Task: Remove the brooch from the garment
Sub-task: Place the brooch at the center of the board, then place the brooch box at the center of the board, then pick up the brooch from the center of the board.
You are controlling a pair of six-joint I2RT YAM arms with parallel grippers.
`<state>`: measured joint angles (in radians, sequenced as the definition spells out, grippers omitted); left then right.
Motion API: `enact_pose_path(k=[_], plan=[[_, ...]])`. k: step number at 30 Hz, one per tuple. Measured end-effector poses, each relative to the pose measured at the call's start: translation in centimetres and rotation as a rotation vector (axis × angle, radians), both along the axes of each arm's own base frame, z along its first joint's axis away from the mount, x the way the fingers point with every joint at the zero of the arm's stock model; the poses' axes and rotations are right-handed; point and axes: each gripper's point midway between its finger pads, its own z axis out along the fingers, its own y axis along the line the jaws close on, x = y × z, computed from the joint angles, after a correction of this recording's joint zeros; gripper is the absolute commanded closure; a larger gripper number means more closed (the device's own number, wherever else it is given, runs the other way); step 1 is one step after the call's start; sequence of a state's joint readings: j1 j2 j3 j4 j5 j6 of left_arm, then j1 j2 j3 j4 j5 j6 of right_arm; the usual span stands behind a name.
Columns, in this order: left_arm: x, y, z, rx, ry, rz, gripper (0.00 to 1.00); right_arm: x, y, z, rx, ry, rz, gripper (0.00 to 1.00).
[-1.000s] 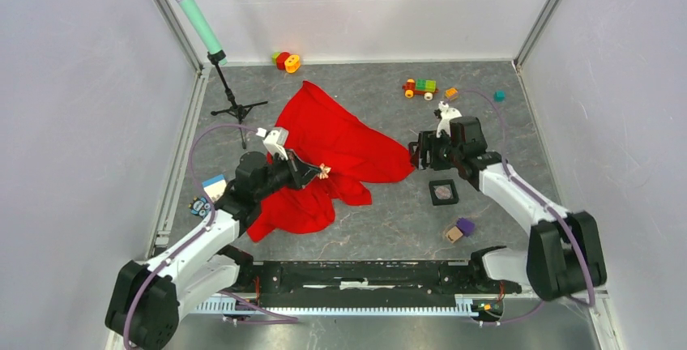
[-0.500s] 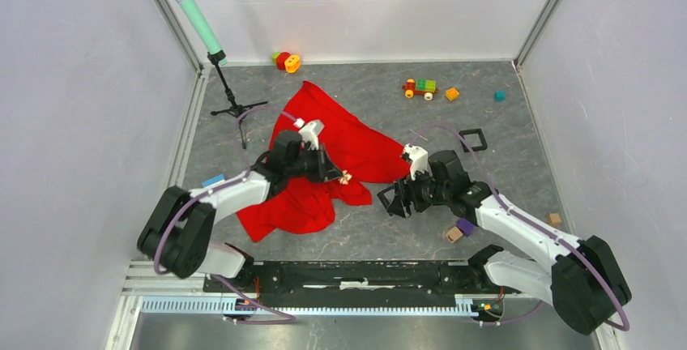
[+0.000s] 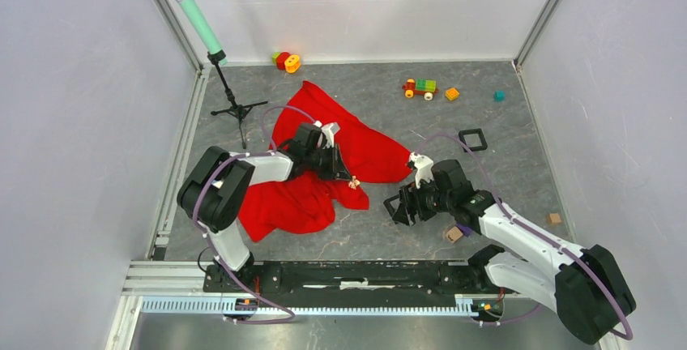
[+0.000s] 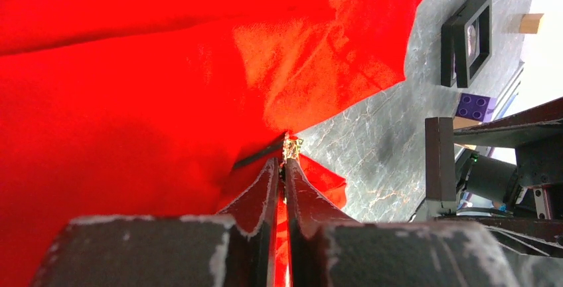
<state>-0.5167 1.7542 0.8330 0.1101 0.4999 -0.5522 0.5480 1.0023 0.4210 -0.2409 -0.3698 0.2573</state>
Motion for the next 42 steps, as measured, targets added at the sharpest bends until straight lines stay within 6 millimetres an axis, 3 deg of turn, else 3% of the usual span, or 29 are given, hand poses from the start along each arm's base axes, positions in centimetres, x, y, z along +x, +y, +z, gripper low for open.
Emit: enact_pose_path(k=[4,8,11,15,24,28,32,38,42], plan=[[-0.5,-0.3,0.0,-0.018,0.016,-0.026,0.58,-0.1,0.0,-0.2,-0.012,0.002,0.001,0.52],[-1.3,-0.3,0.5,-0.050,0.004,-0.045,0.48,-1.0,0.3,-1.5,-0.055,0.032,0.035,0.52],[-2.0,-0.2,1.4,-0.075,-0.021,-0.056,0.45,-1.6,0.3,-2.3,-0.107,0.039,0.049,0.50],[-2.2,-0.4,3.6,-0.116,-0.089,-0.070,0.42,-1.4,0.8,-1.8,-0.158,-0.001,0.060,0.47],[-3.5,-0.7,7.9,-0.198,-0.241,-0.099,0.41,0.5,1.1,-1.7,-0.292,-0.052,-0.044,0.45],[-3.5,-0.9,8.8,-0.219,-0.281,-0.104,0.43,1.5,1.0,-1.9,-0.316,-0.061,-0.103,0.45],[-3.0,-0.5,8.1,-0.177,-0.276,-0.068,0.44,2.2,0.9,-2.2,-0.338,-0.064,-0.142,0.45],[-1.8,1.1,4.5,0.001,-0.194,0.012,0.51,2.8,0.4,-2.3,-0.365,-0.081,-0.179,0.44],[-1.9,1.0,2.4,0.077,-0.137,0.002,0.54,3.0,0.3,-2.1,-0.363,-0.091,-0.194,0.44]])
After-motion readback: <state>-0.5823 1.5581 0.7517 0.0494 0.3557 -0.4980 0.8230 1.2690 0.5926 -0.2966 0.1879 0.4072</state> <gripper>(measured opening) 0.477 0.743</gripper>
